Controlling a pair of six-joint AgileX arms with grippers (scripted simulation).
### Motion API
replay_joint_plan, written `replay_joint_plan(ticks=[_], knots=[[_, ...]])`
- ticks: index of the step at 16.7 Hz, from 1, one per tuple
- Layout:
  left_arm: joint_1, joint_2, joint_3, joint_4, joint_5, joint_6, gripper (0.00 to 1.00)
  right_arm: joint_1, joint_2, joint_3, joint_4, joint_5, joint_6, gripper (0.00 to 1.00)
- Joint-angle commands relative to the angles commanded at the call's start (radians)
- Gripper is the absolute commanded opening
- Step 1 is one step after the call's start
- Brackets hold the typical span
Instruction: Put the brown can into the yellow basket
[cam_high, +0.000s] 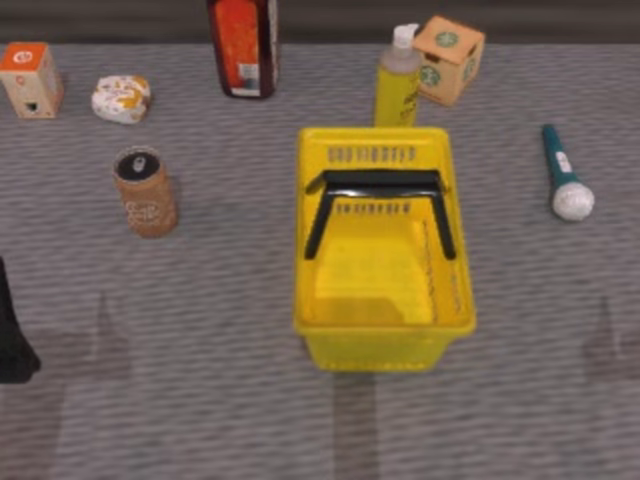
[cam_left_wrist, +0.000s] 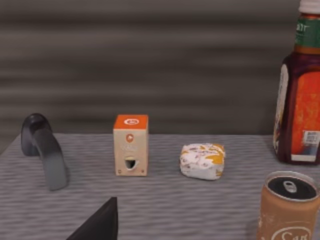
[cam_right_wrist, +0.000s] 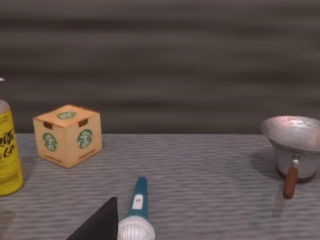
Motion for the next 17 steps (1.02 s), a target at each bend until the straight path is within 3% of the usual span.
replay_joint_plan(ticks=[4, 8, 12, 17], knots=[[-0.007, 0.029, 0.018, -0.028, 0.004, 0.008, 1.0, 0.0, 0.0, 0.0, 0.0, 0.0, 0.0, 1.0], [-0.04, 0.204, 0.145, -0.181, 0.02, 0.055, 1.0, 0.0, 0.0, 0.0, 0.0, 0.0, 0.0, 1.0], [-0.085, 0.496, 0.4, -0.404, 0.036, 0.138, 1.0, 0.0, 0.0, 0.0, 0.0, 0.0, 0.0, 1.0], [-0.138, 0.944, 0.874, -0.682, 0.044, 0.271, 1.0, 0.0, 0.0, 0.0, 0.0, 0.0, 0.0, 1.0]])
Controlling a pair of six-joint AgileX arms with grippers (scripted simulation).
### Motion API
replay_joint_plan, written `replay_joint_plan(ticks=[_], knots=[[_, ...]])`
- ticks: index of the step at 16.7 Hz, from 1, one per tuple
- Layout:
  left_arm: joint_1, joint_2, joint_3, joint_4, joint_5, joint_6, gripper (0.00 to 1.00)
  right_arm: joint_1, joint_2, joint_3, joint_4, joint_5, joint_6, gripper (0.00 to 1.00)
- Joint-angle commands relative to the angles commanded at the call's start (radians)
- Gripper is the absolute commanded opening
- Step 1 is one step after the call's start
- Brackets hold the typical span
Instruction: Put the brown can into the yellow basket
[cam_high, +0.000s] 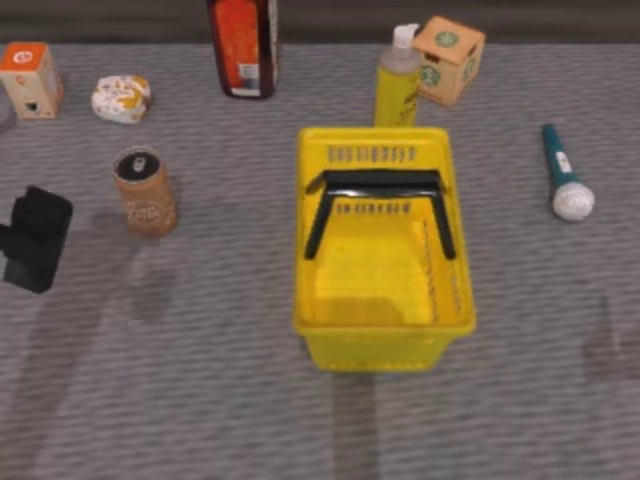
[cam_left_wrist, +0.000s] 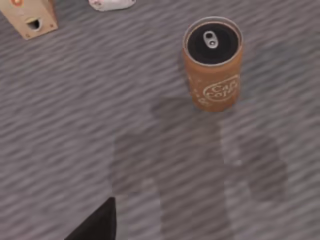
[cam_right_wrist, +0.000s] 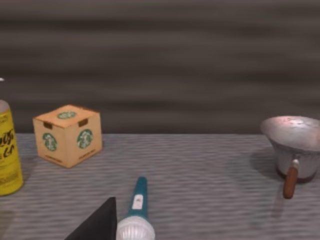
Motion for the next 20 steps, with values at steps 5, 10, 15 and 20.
replay_joint_plan(ticks=[5, 10, 15, 20], knots=[[-0.037, 0.494, 0.523, -0.234, -0.005, 0.138, 1.0, 0.0, 0.0, 0.0, 0.0, 0.0, 0.0, 1.0], [-0.055, 0.982, 0.941, -0.435, -0.018, 0.257, 1.0, 0.0, 0.0, 0.0, 0.0, 0.0, 0.0, 1.0], [-0.055, 1.33, 1.191, -0.596, -0.034, 0.339, 1.0, 0.0, 0.0, 0.0, 0.0, 0.0, 0.0, 1.0], [-0.053, 1.427, 1.259, -0.651, -0.04, 0.363, 1.0, 0.0, 0.0, 0.0, 0.0, 0.0, 0.0, 1.0]])
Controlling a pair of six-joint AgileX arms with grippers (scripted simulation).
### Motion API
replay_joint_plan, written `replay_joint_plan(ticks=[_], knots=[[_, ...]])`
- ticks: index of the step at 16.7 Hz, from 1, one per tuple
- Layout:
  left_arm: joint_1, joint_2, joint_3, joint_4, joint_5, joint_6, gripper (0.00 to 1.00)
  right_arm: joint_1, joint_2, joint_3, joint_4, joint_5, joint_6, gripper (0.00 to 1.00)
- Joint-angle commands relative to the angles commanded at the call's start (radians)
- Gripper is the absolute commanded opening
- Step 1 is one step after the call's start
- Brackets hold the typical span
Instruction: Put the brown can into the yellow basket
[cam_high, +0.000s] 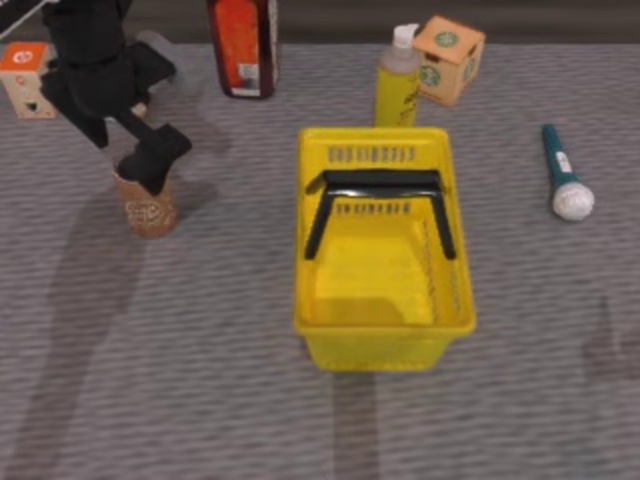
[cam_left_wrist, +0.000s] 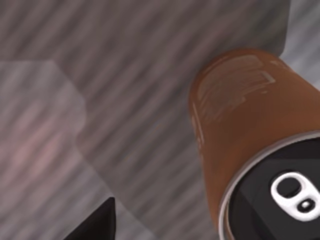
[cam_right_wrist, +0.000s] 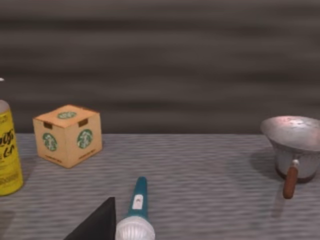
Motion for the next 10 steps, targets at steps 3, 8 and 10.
replay_joint_plan(ticks=[3, 8, 10], knots=[[0.0, 0.0, 0.0, 0.0, 0.0, 0.0, 1.0, 0.0, 0.0, 0.0, 0.0, 0.0, 0.0, 1.0], [0.0, 0.007, -0.071, 0.078, 0.0, 0.0, 1.0, 0.0, 0.0, 0.0, 0.0, 0.0, 0.0, 1.0], [0.001, 0.015, -0.128, 0.149, 0.0, 0.001, 1.0, 0.0, 0.0, 0.0, 0.0, 0.0, 0.0, 1.0]])
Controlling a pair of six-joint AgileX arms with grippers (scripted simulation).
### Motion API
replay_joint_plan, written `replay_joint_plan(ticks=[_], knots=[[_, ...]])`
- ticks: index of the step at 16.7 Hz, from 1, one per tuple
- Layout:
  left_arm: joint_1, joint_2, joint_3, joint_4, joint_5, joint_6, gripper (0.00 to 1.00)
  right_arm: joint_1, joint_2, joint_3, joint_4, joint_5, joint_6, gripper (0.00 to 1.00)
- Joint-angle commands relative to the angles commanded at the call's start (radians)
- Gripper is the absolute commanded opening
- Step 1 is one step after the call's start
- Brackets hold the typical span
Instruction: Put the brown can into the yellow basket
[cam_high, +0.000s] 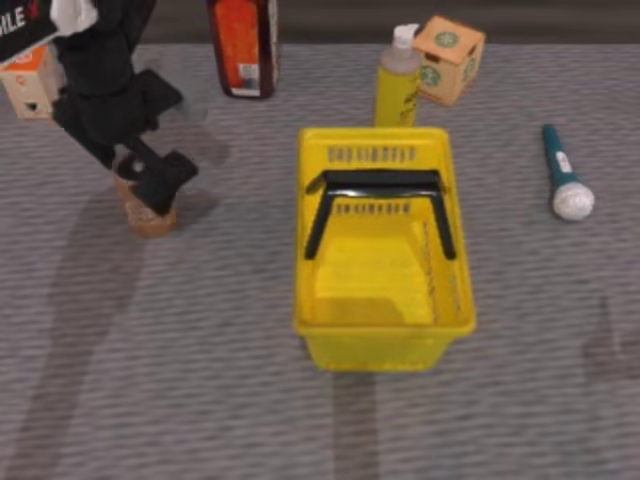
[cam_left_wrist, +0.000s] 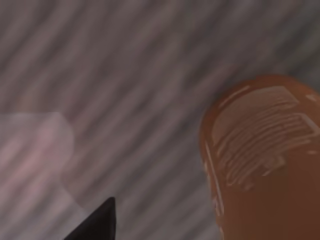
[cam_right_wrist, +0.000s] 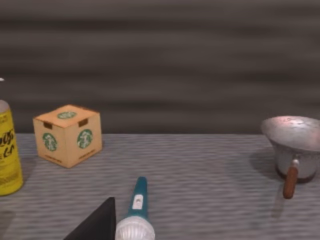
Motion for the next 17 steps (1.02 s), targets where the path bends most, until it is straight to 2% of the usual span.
replay_joint_plan(ticks=[5, 17], knots=[[0.0, 0.007, -0.031, 0.033, 0.0, 0.001, 1.0, 0.0, 0.0, 0.0, 0.0, 0.0, 0.0, 1.0], [0.0, 0.007, -0.031, 0.033, 0.0, 0.001, 0.1, 0.0, 0.0, 0.0, 0.0, 0.0, 0.0, 1.0]])
